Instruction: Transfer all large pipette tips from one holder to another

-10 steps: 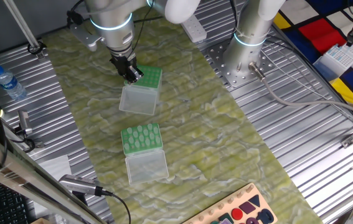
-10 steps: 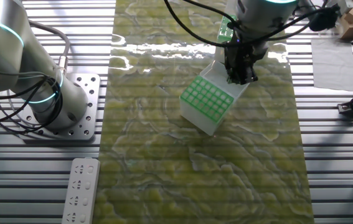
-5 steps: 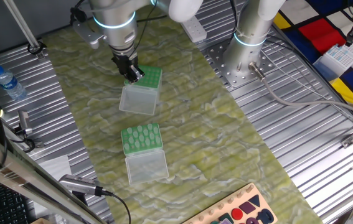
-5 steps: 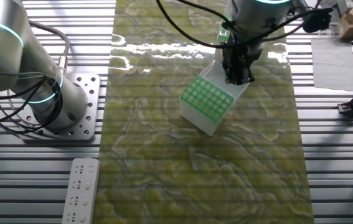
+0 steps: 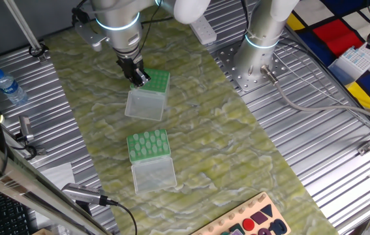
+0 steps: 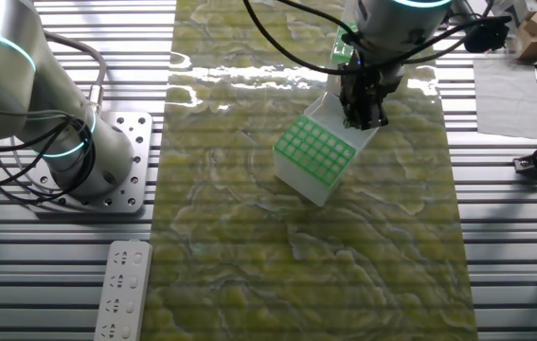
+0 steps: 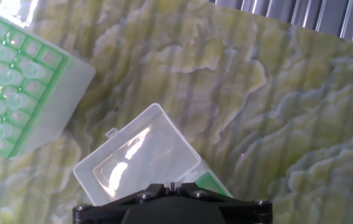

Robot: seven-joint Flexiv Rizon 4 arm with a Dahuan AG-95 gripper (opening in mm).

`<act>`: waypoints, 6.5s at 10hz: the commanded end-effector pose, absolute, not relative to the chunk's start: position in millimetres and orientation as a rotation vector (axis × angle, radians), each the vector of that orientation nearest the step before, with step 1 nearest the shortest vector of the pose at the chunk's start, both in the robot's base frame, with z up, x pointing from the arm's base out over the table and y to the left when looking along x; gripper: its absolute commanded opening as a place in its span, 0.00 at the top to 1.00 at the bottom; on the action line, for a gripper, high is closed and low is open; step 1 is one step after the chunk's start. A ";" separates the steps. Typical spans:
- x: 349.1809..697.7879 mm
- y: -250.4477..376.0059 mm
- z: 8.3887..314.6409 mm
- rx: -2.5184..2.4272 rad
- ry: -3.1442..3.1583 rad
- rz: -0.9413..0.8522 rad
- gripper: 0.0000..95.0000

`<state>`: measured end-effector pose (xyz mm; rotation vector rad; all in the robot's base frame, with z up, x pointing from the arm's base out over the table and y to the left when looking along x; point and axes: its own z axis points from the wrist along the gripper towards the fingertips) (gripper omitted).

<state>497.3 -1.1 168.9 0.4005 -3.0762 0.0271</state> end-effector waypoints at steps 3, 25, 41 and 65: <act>498.2 -0.9 168.5 0.368 -3.066 0.024 1.00; 579.1 121.6 181.4 0.389 -3.044 0.056 1.00; 606.2 166.0 178.6 0.440 -3.075 -0.007 1.00; 605.4 199.2 150.3 0.416 -3.124 -0.003 1.00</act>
